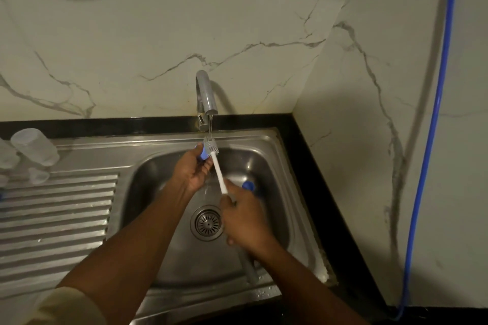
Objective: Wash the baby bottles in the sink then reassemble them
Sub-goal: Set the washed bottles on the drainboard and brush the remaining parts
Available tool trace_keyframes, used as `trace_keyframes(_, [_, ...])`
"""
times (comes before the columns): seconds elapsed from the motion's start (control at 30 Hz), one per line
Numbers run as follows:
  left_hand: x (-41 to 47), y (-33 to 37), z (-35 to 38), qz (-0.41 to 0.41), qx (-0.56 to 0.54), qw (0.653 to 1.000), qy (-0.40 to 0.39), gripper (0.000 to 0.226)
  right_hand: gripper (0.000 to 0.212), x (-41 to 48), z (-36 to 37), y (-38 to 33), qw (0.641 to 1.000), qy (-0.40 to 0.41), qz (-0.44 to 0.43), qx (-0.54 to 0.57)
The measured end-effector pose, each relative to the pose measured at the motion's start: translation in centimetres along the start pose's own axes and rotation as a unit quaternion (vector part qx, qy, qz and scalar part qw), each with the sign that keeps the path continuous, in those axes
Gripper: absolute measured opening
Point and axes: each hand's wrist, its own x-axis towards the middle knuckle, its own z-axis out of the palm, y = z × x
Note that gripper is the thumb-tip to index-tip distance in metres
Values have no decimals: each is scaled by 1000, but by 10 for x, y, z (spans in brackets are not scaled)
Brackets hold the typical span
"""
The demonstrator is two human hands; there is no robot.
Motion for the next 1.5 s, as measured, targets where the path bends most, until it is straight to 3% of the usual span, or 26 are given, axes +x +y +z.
trace_keyframes(0.13, [-1, -10, -2, 6, 33, 999, -33, 32, 40, 21, -11, -13, 998, 30, 10, 49])
trace_keyframes(0.27, [5, 4, -2, 16, -26, 1000, 6, 38, 45, 0, -4, 0, 1000, -23, -2, -10])
trace_keyframes(0.43, [-5, -5, 4, 10, 42, 999, -27, 17, 39, 25, -15, -2, 999, 30, 13, 27])
trace_keyframes(0.57, [-1, 2, 7, 51, 52, 997, 16, 12, 43, 12, -3, 15, 998, 15, -34, -59])
trace_keyframes(0.7, [0, -3, 4, 78, 112, 991, -10, 14, 46, 13, -13, 20, 994, 44, -61, -81])
trace_keyframes(0.83, [-5, -15, 12, 43, 50, 997, -49, 21, 45, 32, -18, 15, 990, 29, -77, -114])
trace_keyframes(1.07, [5, -11, 5, 55, 5, 998, -10, 31, 44, 16, -11, 32, 994, -4, -65, -87])
trace_keyframes(1.23, [-2, -14, 2, 61, 45, 997, -34, 33, 44, 42, -19, 18, 995, -4, -63, -71])
trace_keyframes(1.37, [1, -3, 6, 95, 55, 994, -11, 30, 48, 25, -13, 24, 994, -27, -61, -85])
trace_keyframes(1.5, [-3, -14, 8, 64, 89, 993, -42, 26, 43, 41, -24, 20, 998, 2, -39, -54])
